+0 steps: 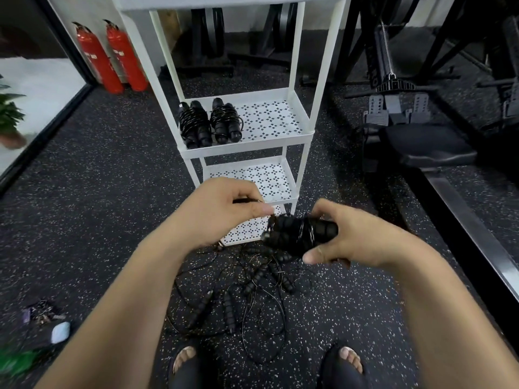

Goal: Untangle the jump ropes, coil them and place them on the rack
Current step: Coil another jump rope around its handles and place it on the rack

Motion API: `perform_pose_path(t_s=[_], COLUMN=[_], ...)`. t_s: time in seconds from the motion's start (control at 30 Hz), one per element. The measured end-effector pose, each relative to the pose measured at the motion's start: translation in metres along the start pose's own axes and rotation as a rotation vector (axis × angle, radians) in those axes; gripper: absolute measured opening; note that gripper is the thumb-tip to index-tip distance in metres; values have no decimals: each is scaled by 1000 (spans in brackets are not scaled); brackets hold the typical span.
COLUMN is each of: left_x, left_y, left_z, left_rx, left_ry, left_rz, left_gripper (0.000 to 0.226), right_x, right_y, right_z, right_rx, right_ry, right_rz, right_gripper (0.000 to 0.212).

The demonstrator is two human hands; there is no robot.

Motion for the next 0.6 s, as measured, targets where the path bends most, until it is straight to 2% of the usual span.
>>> perform_pose_path(t_s=[0.13,0.27,0.37,0.4,0.5,0.6], left_x=[4,-7,-23,-24,-28,-47], left_y=[-8,-18,-31,-36,-48,-37], left_z=[3,10,14,17,21,23], left_rx=[6,26,155,163,209,214], left_ry=[25,-26,-108,-84,100,55], left_rz=[-92,-341,-583,-592,-365,-298], left_gripper=[28,15,7,8,34,30], right_x=[-27,-25,-15,-11,4,16], right_y=[-26,-50,-59,-60,-57,-51], right_z=[-15,-25,-25,-24,-18,-12], right_rx=[116,249,345,369,416,422], right_ry=[-257,-308,-208,-155,25,214], right_rz=[227,410,578,618,718,782], right_gripper=[55,57,48,45,48,49])
Point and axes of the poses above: each hand's wrist, its own z-axis towards the middle knuckle, its own x-axis out of the back of the hand, y = z × x, the point moved 9 cm from there along z, towards the middle knuckle, and after that the axes turned 8 degrees about x, right-handed, at the moved point
